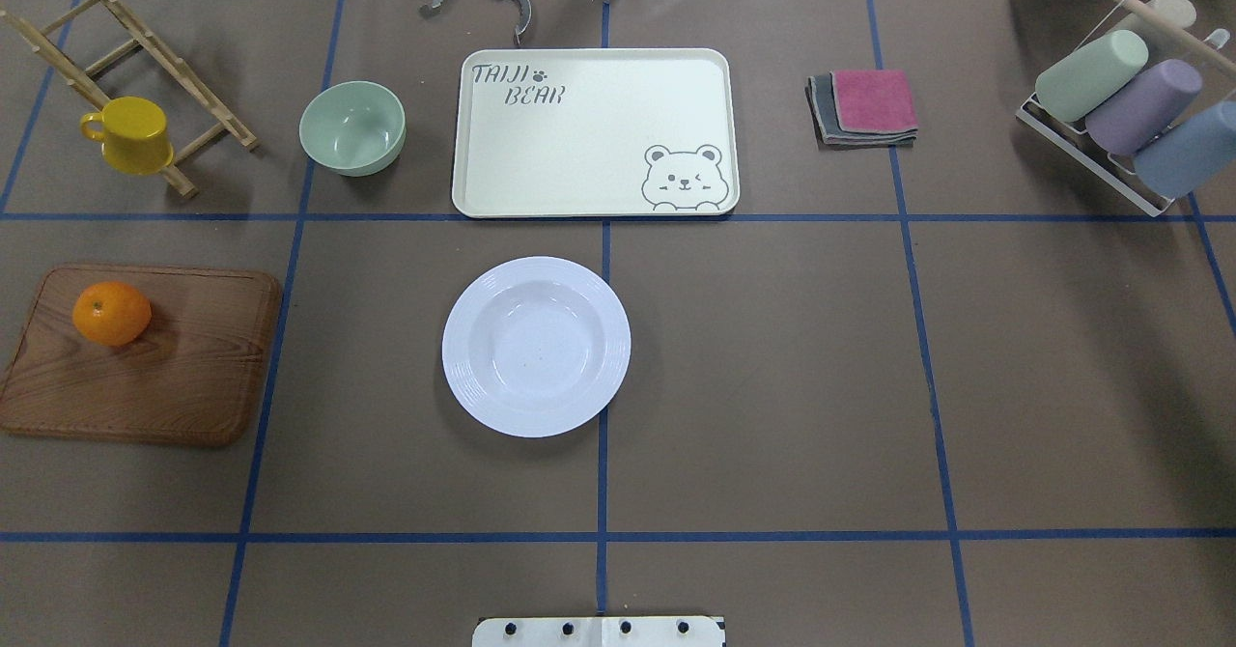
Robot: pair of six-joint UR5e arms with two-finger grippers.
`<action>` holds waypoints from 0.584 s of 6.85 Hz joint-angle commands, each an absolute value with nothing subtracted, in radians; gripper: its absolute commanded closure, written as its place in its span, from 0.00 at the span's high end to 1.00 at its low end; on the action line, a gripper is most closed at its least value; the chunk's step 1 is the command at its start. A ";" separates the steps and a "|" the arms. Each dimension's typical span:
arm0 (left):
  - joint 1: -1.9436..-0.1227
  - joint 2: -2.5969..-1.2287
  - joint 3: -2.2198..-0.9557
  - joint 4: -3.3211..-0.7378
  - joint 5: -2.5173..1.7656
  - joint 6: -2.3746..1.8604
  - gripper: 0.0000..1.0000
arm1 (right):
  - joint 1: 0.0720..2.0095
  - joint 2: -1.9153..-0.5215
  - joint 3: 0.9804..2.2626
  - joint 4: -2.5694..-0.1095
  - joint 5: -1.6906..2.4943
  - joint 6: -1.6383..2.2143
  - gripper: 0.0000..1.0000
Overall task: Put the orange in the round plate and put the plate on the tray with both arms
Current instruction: 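Move the right gripper out toward the white plate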
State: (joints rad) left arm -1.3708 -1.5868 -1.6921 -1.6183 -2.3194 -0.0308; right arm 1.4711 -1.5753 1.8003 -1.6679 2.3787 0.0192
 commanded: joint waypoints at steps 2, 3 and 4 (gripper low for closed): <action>-1.368 -1.589 -1.695 -1.618 -2.319 -0.037 0.99 | 1.430 -1.574 1.833 -1.597 2.472 0.081 1.00; -1.367 -1.591 -1.698 -1.618 -2.319 -0.040 0.99 | 1.422 -1.556 1.839 -1.513 2.591 0.206 1.00; -1.365 -1.592 -1.715 -1.618 -2.319 -0.041 0.99 | 1.378 -1.551 1.841 -1.365 2.732 0.370 1.00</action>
